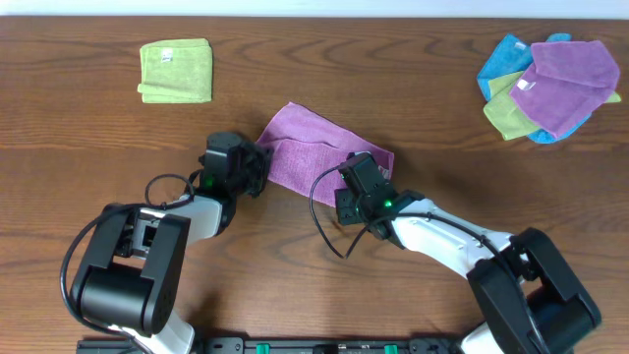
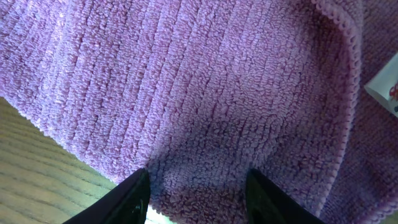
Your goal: Fold the cloth
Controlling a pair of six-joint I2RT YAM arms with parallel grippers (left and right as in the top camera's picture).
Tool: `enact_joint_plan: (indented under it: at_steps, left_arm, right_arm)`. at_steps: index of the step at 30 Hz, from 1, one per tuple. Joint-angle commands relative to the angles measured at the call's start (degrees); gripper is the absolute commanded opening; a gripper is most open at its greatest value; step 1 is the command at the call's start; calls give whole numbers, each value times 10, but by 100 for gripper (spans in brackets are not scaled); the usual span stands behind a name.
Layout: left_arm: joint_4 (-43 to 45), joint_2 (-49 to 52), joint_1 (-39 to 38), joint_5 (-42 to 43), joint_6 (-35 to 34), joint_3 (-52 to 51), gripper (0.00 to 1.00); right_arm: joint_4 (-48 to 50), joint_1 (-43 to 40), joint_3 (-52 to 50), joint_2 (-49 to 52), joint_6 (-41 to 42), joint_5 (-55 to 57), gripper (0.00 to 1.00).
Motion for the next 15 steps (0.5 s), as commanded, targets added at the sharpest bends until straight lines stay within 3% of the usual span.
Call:
enact_joint_plan:
  at_steps: [1,3,5,6,7,13,14,15]
  left_arm:
    - [0,4,0,14,-16,40,6]
    - [-3,5,0,-3,-14,67,7]
    - [-4,5,-1,-35,0,89,22]
    - [-5,5,-2,-46,13,97,18]
    - [-6,7,-3,-56,23,103,7]
    - [-19,45,-27,-67,9,108,6]
    - [-14,56,-32,-65,0,108,6]
    - [-7,66,-37,-62,-8,108,6]
  right_arm:
    - [-27,1,-44,48,16,-18,50]
    - [-33,1,-44,48,16,-17,48]
    - [-38,1,-44,48,16,-18,46]
    - [-39,2,-44,48,16,-18,45]
    - [-40,2,-44,48,17,-18,41]
    - [-40,2,-44,48,25,-17,40]
    - [-40,2,-44,48,28,-17,41]
    - [-39,2,-43,48,28,-17,50]
